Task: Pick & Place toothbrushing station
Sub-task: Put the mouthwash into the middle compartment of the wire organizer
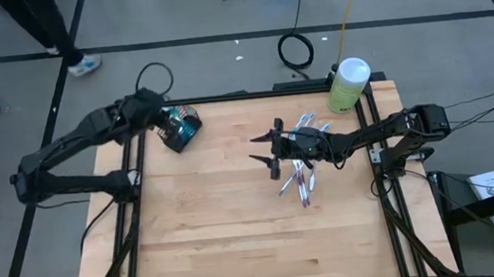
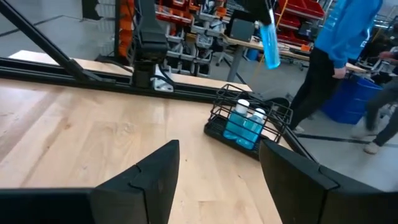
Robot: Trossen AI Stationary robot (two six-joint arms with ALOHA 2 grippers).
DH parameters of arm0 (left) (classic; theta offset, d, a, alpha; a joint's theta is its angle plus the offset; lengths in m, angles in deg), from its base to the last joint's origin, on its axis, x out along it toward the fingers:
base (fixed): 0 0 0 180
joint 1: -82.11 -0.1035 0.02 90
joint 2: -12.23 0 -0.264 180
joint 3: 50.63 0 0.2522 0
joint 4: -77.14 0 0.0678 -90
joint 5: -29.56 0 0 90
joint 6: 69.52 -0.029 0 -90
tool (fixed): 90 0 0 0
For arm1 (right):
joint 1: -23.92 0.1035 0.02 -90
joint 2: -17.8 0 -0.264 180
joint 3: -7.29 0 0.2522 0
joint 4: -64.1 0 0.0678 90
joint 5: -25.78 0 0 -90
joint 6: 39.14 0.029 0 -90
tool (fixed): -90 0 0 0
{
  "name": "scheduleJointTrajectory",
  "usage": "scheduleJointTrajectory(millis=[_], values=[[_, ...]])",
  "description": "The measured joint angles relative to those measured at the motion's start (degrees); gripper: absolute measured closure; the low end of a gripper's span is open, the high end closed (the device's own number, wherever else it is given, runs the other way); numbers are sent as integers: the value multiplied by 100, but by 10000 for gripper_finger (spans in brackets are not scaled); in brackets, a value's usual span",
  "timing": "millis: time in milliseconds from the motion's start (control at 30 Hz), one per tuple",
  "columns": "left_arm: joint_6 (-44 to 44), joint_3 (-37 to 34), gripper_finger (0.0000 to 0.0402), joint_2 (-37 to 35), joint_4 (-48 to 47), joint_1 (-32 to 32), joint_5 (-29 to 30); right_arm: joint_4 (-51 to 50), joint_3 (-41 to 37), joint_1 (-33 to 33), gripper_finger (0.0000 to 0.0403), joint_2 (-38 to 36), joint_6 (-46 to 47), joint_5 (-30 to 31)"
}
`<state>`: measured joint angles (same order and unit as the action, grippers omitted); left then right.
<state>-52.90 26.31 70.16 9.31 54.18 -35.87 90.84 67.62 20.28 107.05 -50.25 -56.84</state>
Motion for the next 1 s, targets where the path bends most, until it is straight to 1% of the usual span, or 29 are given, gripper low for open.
scheduleJointTrajectory(millis=[67, 133, 300, 433, 600, 733, 1000], values=[[6, 1, 304, 198, -183, -268, -467, -6, -2, 0, 187, 0, 4, 4], [-16, 0, 304, 438, -290, -476, -735, 0, 0, 0, 188, 0, 36, 0], [-62, -2, 304, 991, -253, -831, -642, -2, 0, 0, 186, 0, 142, 0], [-263, -3, 304, 1287, -211, -1003, -650, -2, 0, 0, 188, 0, 144, 0], [-298, -7, 304, 1523, -244, -1205, -685, -2, 4, 0, 189, -2, 144, 0], [-300, -7, 304, 1641, -284, -1317, -1029, -2, 5, 0, 186, -2, 144, 0], [-331, -9, 304, 1825, -277, -1338, -1253, -2, 5, 0, 190, -2, 144, 0]])
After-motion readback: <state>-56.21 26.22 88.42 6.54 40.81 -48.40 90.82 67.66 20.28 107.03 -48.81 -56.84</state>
